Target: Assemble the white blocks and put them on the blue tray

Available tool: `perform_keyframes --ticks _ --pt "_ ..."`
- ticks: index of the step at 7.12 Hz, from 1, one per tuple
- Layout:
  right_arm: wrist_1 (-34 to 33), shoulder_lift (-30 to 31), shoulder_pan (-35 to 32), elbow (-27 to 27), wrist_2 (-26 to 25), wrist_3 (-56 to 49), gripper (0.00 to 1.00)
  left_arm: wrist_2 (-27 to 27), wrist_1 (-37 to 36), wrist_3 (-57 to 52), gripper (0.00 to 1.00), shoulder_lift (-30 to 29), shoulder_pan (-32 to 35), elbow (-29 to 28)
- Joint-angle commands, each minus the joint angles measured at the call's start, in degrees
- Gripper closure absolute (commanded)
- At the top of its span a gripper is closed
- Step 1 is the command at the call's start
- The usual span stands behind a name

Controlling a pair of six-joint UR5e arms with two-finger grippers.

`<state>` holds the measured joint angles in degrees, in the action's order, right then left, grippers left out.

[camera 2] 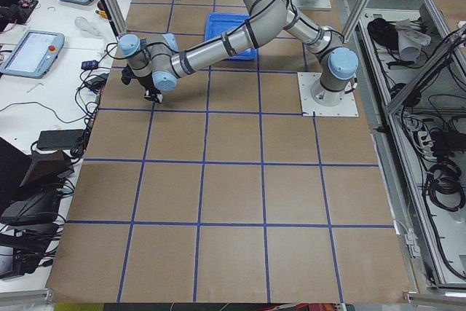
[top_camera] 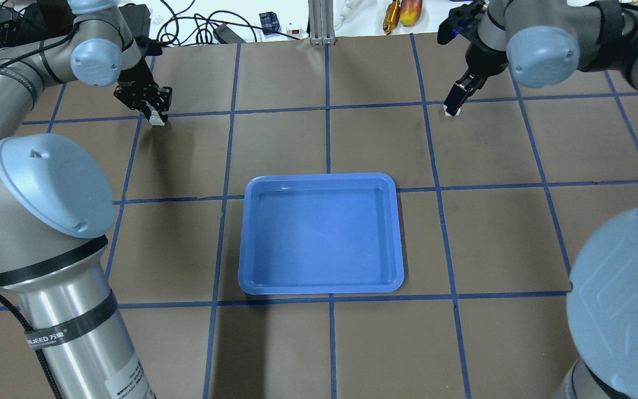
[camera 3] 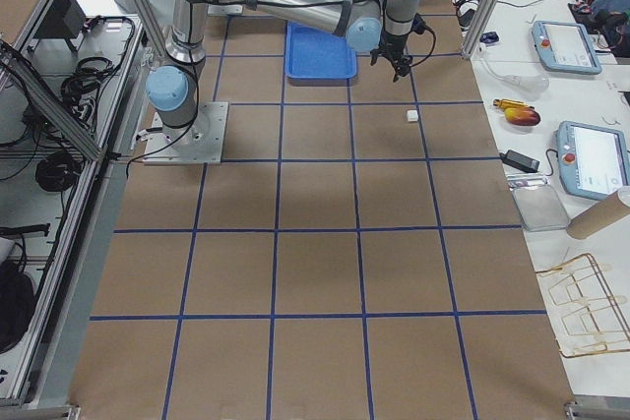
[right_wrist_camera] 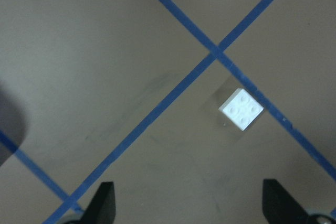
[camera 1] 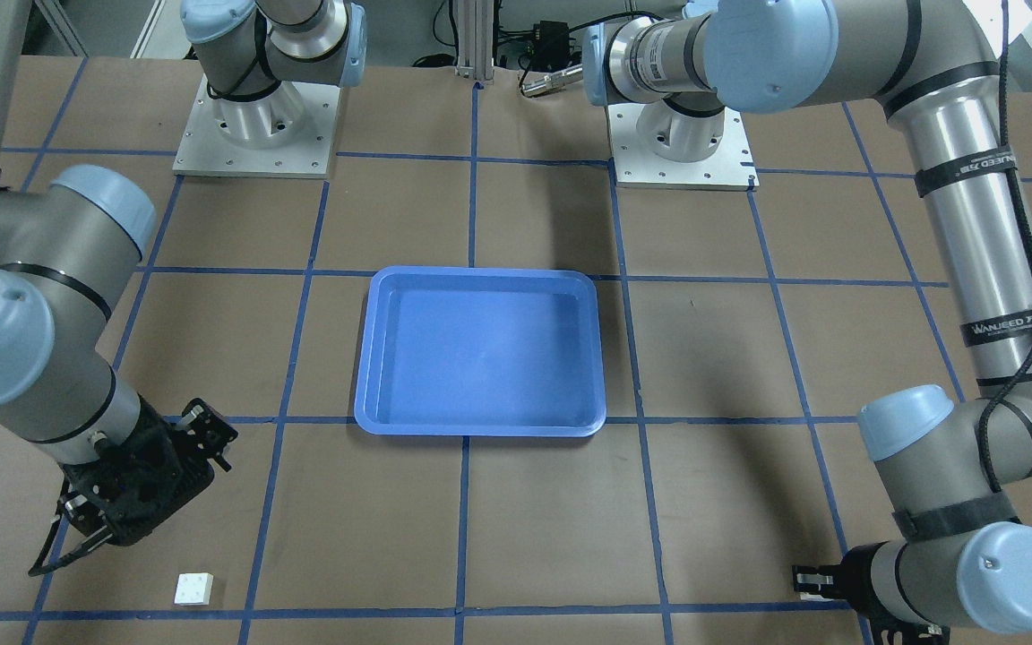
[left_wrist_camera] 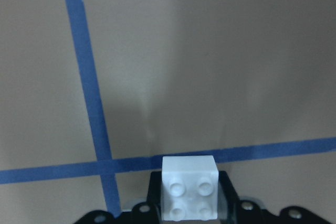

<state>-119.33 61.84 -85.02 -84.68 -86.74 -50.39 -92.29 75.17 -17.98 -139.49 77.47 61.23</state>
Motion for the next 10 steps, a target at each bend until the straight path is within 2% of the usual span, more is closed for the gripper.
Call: perform_keyframes --ticks 1,2,3,4,5,7,8,9,10 --pt "-10.11 -4.0 -0.76 -2.59 0.95 -6.77 0.0 0.18 1.46 0.58 0.79 3.15 1.71 2.22" --pt "-10.39 -5.48 -0.68 -2.86 1.74 -21.97 0.0 0.88 4.61 2.93 0.79 6.13 5.46 3.88" --pt "-10.57 -5.59 -0.59 -2.6 1.93 -33.08 0.0 1.58 4.9 9.05 0.79 10.25 9.76 7.9" --pt "-11.18 -5.85 -0.41 -2.51 2.8 -38.24 0.0 4.63 4.12 10.5 0.8 14.82 13.03 14.29" --pt "-11.54 -7.24 0.2 -2.16 6.72 -47.25 0.0 5.36 3.15 14.34 0.81 19.65 15.67 20.53" --pt "-11.28 -8.39 2.21 -2.08 9.38 -54.18 0.0 5.28 -2.97 22.68 0.81 25.65 21.38 30.57" --pt "-11.1 -9.36 5.71 -2.07 17.06 -56.9 0.0 5.28 -6.75 29.78 0.81 26.72 26.02 33.48" --pt "-10.66 -11.54 8.18 -1.99 21.14 -58.14 0.0 5.19 -12.01 35.59 0.81 25.51 29.9 35.34" --pt "-10.49 -12.96 8.46 0.36 21.52 -59.37 0.0 5.45 -14.15 36.78 0.81 25.24 31.67 36.75"
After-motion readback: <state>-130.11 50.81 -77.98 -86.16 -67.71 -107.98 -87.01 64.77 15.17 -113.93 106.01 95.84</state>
